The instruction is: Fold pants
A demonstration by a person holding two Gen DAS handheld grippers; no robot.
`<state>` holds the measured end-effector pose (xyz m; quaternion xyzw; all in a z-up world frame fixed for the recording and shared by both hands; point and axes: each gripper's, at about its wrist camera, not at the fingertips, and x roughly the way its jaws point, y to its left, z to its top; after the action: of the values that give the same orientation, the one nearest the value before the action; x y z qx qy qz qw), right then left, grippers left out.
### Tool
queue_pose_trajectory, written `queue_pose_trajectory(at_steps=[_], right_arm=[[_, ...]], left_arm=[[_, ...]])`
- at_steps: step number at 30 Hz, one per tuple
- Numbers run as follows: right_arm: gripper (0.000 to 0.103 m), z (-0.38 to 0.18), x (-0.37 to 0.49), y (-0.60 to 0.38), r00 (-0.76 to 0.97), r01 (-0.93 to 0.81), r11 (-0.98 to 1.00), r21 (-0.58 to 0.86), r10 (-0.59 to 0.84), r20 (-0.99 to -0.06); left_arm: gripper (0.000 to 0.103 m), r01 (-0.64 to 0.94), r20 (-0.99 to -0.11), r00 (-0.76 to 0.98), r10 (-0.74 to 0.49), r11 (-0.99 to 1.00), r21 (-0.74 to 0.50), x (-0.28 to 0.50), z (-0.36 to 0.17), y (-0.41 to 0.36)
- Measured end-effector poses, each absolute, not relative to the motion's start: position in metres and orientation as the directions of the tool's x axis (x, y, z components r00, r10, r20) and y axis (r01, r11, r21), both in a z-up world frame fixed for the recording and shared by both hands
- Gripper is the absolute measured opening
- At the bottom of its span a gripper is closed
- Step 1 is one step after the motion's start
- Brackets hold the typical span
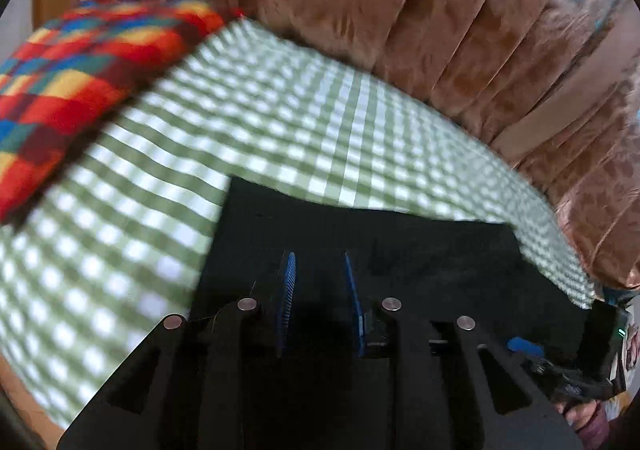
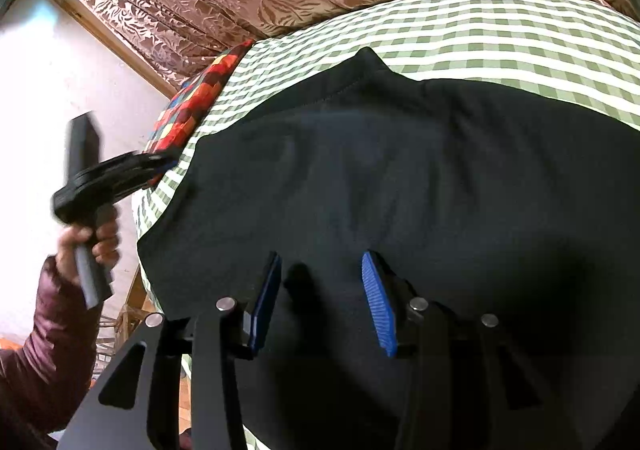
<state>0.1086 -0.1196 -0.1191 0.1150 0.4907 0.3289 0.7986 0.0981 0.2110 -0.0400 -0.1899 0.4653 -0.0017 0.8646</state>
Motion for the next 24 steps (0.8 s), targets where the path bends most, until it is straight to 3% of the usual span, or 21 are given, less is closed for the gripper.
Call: queue_pose_trajectory(at_steps=[3,8,11,14,19,21,22,24], right_arm=[[0.042,-0.119,0.111,-0.118,0.313,-0.399,0.765,0.505,0.632,-0.709],[0.042,-0.121,0.113,-0.117,0.311,-0.385,0.770,0.509,0.628,-0.713],[0.044,-0.116,0.114,-0.117,0.294,-0.374,0.771,0.515,0.625,-0.723],[0.055,-0.100,0.110,-0.126,0.357,-0.363,0.801,0.477,0.592,-0.722],[0.055,-0.090,0.102,-0.174,0.461,-0.261,0.845,0.466,0.533,-0.709],[0.055,-0.090,0.098,-0.190,0.483,-0.230,0.854,0.468,0.517,-0.706],[0.055,-0.089,0.095,-0.201,0.504,-0.207,0.863,0.460,0.497,-0.706],[0.055,-0.086,0.093,-0.216,0.531,-0.171,0.873,0.457,0.472,-0.703]], left_arm=[[0.024,-0.225,-0.851,0.494,-0.179,0.919,-0.324,0.133,-0.071,0.214],[0.020,-0.266,-0.847,0.479,-0.229,0.882,-0.389,0.158,-0.084,0.234],[0.018,-0.239,-0.851,0.484,-0.203,0.905,-0.352,0.159,-0.084,0.232],[0.011,-0.262,-0.854,0.492,-0.172,0.906,-0.333,0.163,-0.084,0.233],[0.011,-0.300,-0.862,0.495,-0.110,0.909,-0.288,0.160,-0.073,0.224],[0.019,-0.316,-0.846,0.531,-0.041,0.917,-0.243,0.146,-0.057,0.214],[0.035,-0.299,-0.823,0.566,-0.044,0.920,-0.254,0.135,-0.049,0.207],[0.040,-0.197,-0.767,0.625,-0.146,0.921,-0.336,0.115,-0.034,0.183]])
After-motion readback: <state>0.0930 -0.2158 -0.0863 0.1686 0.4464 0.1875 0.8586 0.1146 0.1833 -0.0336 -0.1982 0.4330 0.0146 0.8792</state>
